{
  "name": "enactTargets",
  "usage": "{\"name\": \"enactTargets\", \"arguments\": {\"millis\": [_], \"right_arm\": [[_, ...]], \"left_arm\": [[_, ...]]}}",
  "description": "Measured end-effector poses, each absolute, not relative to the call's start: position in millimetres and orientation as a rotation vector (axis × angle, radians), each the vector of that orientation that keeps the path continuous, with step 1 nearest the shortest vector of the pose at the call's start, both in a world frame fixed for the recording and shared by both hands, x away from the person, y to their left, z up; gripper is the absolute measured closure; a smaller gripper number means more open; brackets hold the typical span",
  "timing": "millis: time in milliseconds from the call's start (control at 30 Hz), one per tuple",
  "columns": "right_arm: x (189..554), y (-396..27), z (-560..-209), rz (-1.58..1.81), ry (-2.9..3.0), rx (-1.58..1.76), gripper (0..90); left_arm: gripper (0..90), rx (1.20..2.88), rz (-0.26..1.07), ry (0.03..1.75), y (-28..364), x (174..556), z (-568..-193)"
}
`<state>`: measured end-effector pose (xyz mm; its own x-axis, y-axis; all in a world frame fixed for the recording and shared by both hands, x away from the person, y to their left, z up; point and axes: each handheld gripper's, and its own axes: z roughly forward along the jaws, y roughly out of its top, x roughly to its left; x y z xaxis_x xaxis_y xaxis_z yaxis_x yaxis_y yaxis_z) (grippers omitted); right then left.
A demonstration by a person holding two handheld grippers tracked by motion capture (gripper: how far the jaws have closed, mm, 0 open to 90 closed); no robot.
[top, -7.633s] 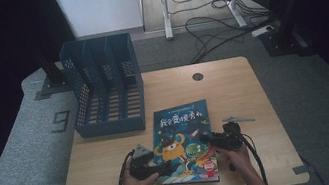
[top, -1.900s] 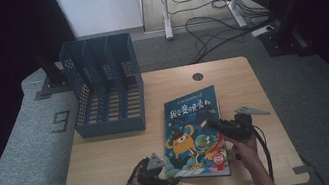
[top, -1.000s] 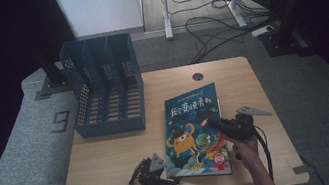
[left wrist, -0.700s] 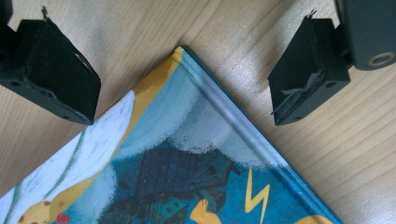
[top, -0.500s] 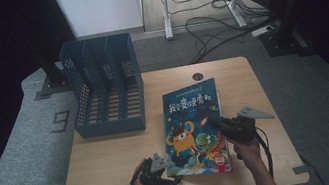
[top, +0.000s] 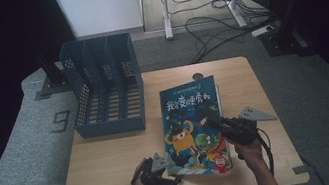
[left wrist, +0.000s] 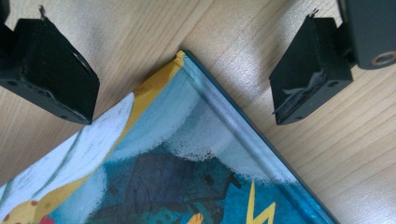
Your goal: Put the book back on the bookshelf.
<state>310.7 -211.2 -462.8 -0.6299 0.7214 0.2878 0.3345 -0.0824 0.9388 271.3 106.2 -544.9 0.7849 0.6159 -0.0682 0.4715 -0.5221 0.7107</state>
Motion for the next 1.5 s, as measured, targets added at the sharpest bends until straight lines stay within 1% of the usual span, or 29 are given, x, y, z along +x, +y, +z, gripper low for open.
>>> {"name": "enactTargets", "arguments": {"millis": [1500], "right_arm": [[297.6,-211.1,-449.8,1.847,1.877,0.972,78.2]], "left_arm": [[7.9,2.212,0.314,0.824,98.8,279.5,-547.0]]}}
